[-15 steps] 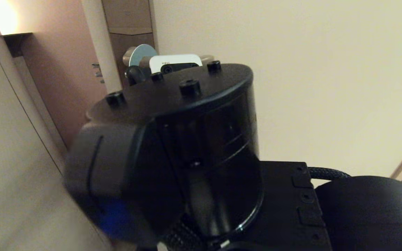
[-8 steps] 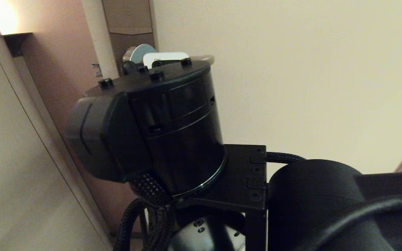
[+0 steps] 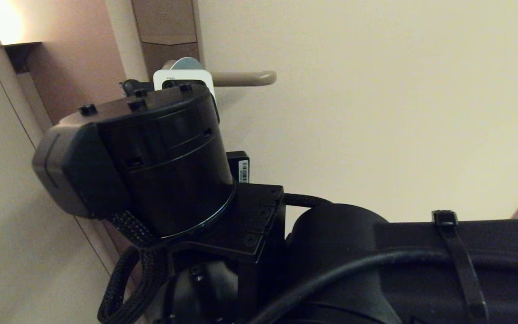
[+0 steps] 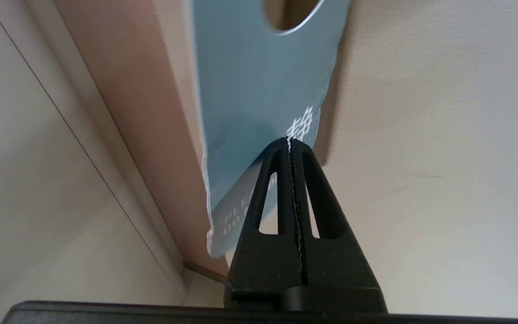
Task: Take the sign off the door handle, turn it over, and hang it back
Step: Hang the sign back with the other side facing out
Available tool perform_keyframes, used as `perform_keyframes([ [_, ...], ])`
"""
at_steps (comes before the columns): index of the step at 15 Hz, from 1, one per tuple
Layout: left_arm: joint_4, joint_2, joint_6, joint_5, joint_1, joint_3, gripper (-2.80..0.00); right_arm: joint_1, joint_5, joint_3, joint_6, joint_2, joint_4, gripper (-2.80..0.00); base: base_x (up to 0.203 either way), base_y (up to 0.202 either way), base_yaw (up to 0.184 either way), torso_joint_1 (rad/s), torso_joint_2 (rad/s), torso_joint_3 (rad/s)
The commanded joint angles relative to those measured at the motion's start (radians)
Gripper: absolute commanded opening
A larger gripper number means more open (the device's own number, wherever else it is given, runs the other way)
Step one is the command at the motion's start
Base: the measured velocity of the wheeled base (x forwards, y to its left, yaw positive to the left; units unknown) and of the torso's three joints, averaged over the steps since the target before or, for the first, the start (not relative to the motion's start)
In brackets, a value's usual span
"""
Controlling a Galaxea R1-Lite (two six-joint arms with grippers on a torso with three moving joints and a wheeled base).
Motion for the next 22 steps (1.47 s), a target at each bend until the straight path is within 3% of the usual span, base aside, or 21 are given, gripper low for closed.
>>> perform_keyframes([
  [1, 0.000, 0.001, 0.001, 0.000, 0.000, 0.001, -2.80, 0.000, -0.006, -0.017, 0.001, 0.024, -0.001, -2.80, 0.000, 0.000, 0.000, 0.000, 0.00, 0.000],
  [4, 0.000, 0.001, 0.000, 0.000, 0.000, 0.001, -2.80, 0.000, -0.006, -0.020, -0.010, 0.024, -0.016, -2.80, 0.000, 0.000, 0.000, 0.000, 0.00, 0.000],
  [10, 0.000, 0.001, 0.000, 0.000, 0.000, 0.001, -2.80, 0.002, 0.025, -0.080, -0.108, 0.033, -0.094, -2.80, 0.000, 0.000, 0.000, 0.000, 0.00, 0.000],
  [22, 0.000, 0.001, 0.000, 0.000, 0.000, 0.000, -2.80, 0.002, 0.052, -0.090, -0.127, 0.090, -0.215, -2.80, 0.000, 0.000, 0.000, 0.000, 0.00, 0.000],
])
